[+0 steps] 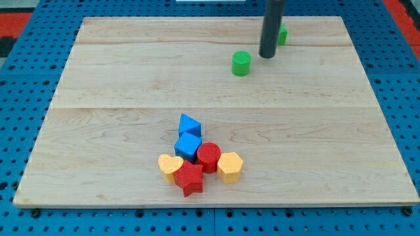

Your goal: Place the green star right to the green circle

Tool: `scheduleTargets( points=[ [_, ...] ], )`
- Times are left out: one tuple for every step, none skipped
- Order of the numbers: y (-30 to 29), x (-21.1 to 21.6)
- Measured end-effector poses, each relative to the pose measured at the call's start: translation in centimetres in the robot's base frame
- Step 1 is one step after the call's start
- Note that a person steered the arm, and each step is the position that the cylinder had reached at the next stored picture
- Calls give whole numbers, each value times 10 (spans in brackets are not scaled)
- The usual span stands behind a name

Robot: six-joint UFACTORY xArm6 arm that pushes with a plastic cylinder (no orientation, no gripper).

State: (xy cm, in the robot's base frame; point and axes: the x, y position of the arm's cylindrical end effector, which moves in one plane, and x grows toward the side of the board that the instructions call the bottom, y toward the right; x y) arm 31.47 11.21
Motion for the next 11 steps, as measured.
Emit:
scheduleTargets(
  points=[
    [-70,-5],
    [-98,23],
    [-69,27],
    [-104,56],
    [-95,57],
    [-90,120],
    [-99,114],
    [-137,93],
    [-124,87],
    [-27,49],
    [80,18]
  ],
)
